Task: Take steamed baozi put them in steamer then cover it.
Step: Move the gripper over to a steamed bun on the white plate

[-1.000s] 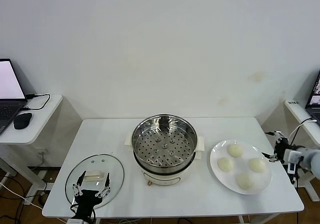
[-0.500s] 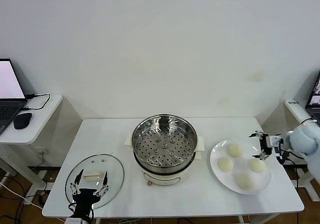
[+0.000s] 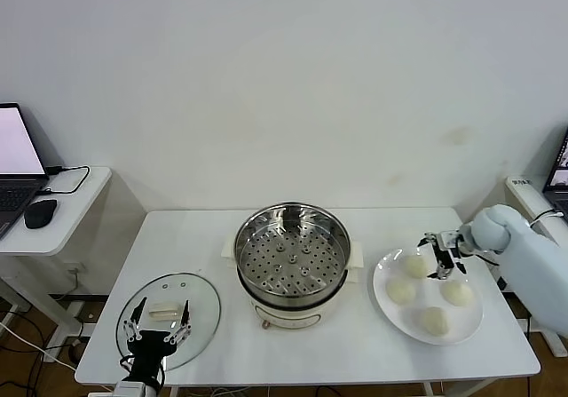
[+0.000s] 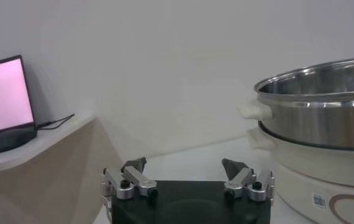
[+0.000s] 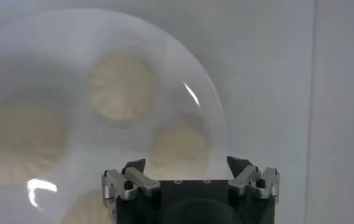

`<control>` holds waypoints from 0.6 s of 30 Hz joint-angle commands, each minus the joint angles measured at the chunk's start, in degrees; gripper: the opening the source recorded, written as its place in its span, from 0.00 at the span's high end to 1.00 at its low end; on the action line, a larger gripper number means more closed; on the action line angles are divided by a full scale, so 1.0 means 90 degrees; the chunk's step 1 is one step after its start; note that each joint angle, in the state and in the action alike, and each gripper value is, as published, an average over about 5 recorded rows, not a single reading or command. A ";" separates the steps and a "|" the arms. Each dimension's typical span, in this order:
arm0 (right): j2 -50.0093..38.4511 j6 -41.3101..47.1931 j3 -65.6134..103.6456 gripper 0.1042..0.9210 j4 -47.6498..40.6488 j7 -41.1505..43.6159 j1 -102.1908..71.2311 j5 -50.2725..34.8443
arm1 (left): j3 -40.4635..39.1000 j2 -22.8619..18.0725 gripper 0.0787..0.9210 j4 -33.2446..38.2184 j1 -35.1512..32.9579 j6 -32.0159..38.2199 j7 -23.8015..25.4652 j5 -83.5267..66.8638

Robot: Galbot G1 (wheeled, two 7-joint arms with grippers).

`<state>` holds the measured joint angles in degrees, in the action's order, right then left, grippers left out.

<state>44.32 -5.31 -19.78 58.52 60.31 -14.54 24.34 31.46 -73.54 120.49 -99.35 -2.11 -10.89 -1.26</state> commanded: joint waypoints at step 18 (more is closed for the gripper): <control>0.0456 0.0087 -0.0273 0.23 -0.0714 0.0010 0.0247 0.0445 | 0.0008 0.0008 0.12 -0.0023 0.0067 0.0013 0.0006 -0.0020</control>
<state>47.91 -4.54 -21.59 53.12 60.33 -12.74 27.89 31.51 -73.51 120.27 -98.74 -2.02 -10.84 -1.43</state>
